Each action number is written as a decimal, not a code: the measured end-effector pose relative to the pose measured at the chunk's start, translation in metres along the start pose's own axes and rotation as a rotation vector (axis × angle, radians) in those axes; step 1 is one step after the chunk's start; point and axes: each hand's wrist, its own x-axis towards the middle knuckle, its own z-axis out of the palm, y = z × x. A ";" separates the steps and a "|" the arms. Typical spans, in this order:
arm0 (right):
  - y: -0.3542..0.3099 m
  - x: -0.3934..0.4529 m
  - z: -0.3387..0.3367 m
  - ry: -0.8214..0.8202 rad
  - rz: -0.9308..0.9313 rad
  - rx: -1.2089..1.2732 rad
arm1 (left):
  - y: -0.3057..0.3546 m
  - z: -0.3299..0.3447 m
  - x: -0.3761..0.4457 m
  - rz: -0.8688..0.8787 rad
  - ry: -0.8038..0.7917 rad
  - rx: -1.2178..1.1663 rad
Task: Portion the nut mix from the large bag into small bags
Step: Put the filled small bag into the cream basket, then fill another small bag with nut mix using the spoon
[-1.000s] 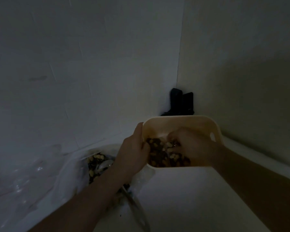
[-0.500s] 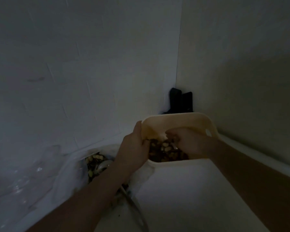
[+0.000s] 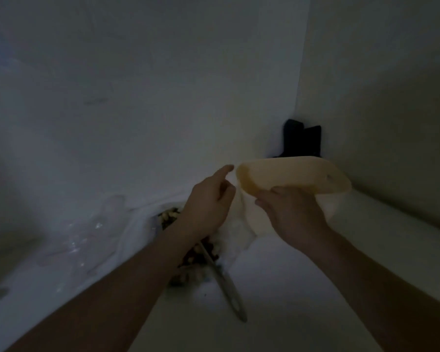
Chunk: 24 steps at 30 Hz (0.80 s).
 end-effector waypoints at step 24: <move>-0.142 0.013 0.067 0.032 -0.268 0.440 | -0.180 -0.163 -0.109 -0.245 -0.250 0.927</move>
